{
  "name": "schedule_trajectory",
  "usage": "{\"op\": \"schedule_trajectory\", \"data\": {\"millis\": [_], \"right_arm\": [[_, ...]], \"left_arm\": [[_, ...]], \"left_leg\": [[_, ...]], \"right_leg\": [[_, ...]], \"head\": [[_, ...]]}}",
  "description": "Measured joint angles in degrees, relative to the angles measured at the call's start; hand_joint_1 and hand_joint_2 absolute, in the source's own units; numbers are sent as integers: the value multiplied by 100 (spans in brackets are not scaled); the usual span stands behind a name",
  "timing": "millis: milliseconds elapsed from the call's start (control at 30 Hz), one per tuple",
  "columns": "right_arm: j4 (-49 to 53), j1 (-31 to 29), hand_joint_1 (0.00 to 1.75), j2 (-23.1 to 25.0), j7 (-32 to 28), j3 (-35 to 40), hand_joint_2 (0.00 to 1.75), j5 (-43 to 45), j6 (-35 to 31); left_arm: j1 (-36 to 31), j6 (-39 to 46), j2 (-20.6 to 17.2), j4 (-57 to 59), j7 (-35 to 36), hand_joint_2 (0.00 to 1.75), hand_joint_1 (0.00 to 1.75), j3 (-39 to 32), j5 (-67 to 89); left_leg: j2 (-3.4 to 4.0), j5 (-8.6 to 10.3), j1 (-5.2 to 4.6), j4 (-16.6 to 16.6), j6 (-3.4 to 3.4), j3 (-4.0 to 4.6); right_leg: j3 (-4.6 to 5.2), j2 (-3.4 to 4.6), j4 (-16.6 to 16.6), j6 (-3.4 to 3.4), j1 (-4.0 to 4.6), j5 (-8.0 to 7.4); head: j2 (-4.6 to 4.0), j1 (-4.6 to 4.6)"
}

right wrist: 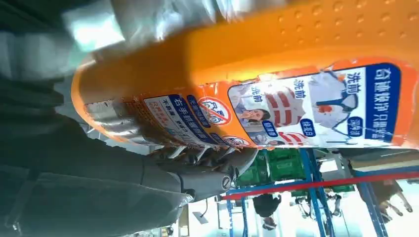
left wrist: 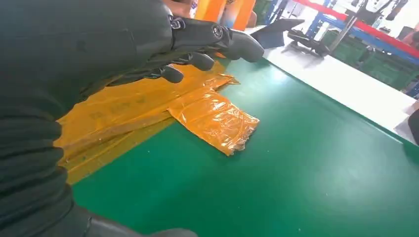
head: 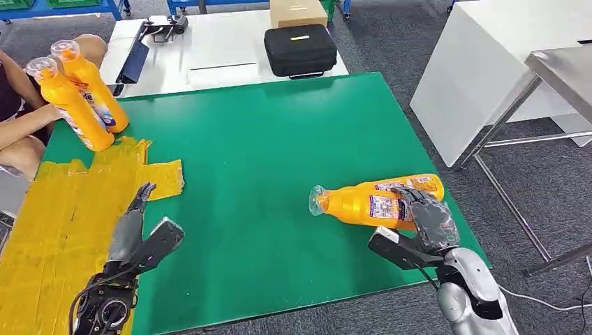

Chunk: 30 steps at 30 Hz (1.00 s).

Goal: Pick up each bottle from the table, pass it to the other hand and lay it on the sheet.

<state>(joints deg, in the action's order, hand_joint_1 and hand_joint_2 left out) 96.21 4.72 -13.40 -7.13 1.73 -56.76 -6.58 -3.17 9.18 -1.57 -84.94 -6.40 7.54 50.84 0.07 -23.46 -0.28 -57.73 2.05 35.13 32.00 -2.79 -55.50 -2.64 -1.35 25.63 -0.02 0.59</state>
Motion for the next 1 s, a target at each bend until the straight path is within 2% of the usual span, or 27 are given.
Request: {"op": "schedule_trajectory", "data": {"millis": [167, 233, 367, 533, 633, 733, 867, 1000], "right_arm": [[2, 0, 175, 33, -20, -11, 175, 31, -26], [4, 1, 175, 55, -123, -24, 175, 226, -221], [96, -24, 175, 253, -186, -81, 175, 1030, -893], [125, -173, 175, 511, -499, 83, 175, 2529, -1484], [79, -373, 175, 689, -813, 335, 175, 3275, -1499], [-174, -836, 175, 996, -1091, 755, 175, 3953, -1180], [-418, -1227, 175, 1250, -1163, 1362, 175, 4175, -1185], [-557, -1420, 175, 1305, -1189, 1587, 175, 4201, -1196]], "left_arm": [[0, 7, 0, 0, -4, 175, 0, -2, -2], [-1, 37, 0, 0, -35, 175, 0, -2, -50], [-3, -50, 20, 0, -146, 175, 0, -9, -769], [-15, -841, 83, -402, -218, 175, 0, 68, -3067], [-132, -1205, 81, -667, -225, 175, 0, 269, -3771], [-381, -1841, 70, -998, -97, 175, 0, 617, -4676], [-567, -2002, 52, -1294, 20, 175, 0, 1034, -5344], [-612, -2015, -24, -1375, -11, 175, 0, 1196, -5451]], "left_leg": [[0, 0, -1, 0, 0, 1], [0, 0, -1, 0, 0, 2], [1, 0, 0, 0, 0, 1], [1, 1, 1, 0, -1, 3], [1, 3, 1, 0, -1, 4], [4, 9, 2, 0, 3, 5], [1, 15, 2, 0, 8, 1], [0, 15, 2, 0, 7, 7]], "right_leg": [[0, 0, 0, 0, -1, 0], [0, 0, 0, 0, -1, 0], [0, 0, 0, 0, 0, 0], [2, 4, -1, 0, 1, 0], [1, 3, -2, 0, 1, -1], [5, 11, -3, -4, 2, -7], [-1, 4, -3, -4, 1, -7], [3, 2, -3, -4, 1, -6]], "head": [[0, -2], [0, -2], [0, -2], [0, -2], [0, -2], [0, 0], [0, -2], [0, -9]]}}
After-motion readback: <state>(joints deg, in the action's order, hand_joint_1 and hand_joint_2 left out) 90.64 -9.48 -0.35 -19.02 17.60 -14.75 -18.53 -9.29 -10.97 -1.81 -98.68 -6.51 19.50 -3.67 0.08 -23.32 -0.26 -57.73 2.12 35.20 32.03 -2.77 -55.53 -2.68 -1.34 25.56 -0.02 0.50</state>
